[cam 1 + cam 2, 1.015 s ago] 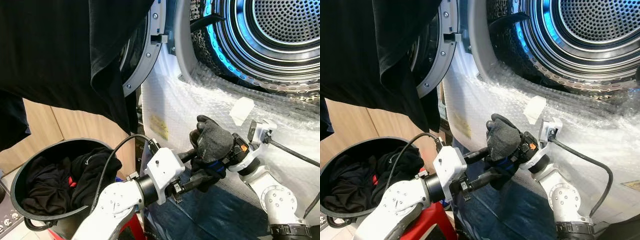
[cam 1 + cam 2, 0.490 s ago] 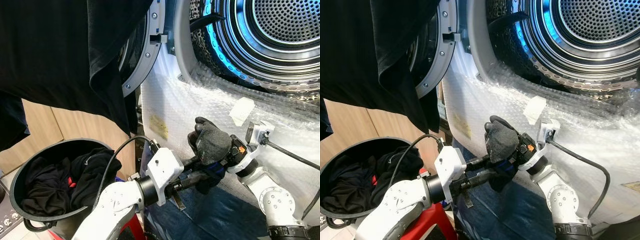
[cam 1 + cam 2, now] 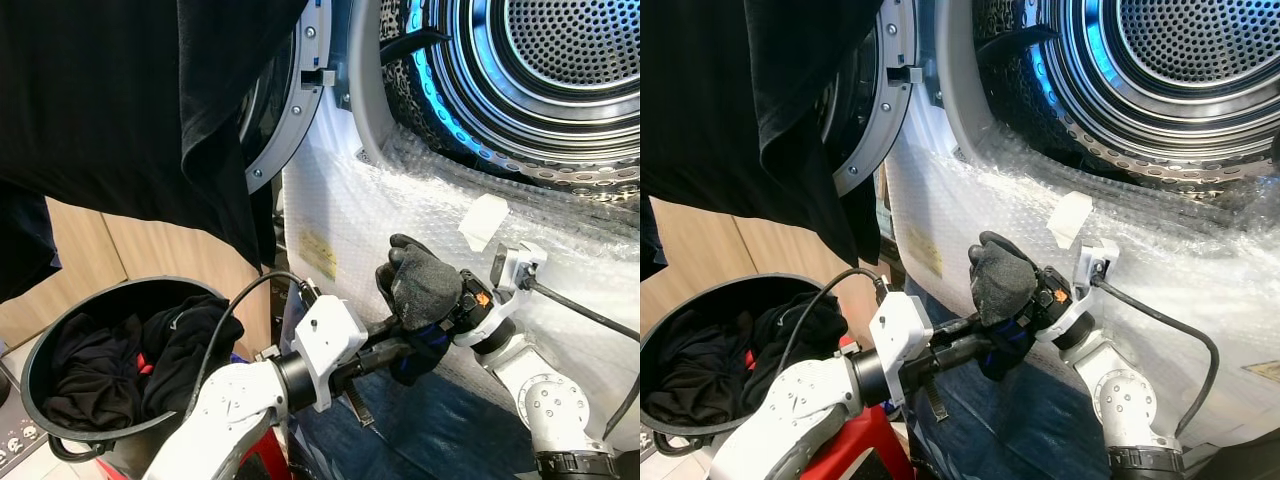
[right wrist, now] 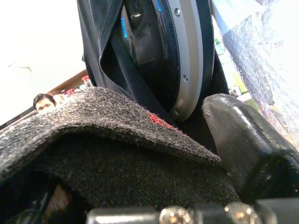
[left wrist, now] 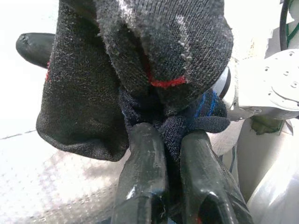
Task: Clothes washing
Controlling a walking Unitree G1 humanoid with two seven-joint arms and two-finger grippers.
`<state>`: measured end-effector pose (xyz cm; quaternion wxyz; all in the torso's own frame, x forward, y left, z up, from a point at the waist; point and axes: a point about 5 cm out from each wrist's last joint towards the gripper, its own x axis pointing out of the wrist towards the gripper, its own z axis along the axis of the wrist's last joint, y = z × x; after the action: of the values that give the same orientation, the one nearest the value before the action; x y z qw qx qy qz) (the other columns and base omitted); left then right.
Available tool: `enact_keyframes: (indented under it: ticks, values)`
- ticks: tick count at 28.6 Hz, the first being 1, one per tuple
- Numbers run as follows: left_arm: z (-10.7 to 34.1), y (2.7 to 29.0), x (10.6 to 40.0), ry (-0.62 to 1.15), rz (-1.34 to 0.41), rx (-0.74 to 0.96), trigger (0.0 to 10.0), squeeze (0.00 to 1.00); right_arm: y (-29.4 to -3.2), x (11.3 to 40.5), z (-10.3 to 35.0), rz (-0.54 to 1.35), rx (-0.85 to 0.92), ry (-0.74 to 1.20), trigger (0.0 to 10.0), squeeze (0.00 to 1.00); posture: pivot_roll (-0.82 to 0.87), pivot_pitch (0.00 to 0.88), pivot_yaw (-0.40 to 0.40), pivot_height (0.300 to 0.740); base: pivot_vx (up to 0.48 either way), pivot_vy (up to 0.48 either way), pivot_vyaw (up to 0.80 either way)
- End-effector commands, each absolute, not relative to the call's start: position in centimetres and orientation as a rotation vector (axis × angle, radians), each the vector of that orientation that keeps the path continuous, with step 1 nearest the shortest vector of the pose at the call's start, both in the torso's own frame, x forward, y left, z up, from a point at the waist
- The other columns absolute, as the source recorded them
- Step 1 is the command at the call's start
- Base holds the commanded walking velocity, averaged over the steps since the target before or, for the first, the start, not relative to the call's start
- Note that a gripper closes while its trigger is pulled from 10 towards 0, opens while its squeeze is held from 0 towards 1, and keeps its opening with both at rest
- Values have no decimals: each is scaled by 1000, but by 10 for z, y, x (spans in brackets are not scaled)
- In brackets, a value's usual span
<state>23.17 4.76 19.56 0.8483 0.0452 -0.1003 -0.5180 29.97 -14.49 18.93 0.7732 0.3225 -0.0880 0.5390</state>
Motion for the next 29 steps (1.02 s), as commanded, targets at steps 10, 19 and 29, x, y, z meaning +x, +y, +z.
enact_keyframes:
  ticks: [10,19,29]
  values:
    - [213,70,219,-210,-1039,51,0,0,-151,297,174,1101,673,-135,10000,0,67,0,-71,740,0,0,0]
    - [231,88,224,-268,-928,-65,0,0,-163,275,134,1041,629,26,10000,0,84,0,-78,740,0,0,0]
    - [242,89,228,-298,-937,-127,0,0,-163,241,88,1133,411,273,10000,0,61,0,-68,740,0,0,0]
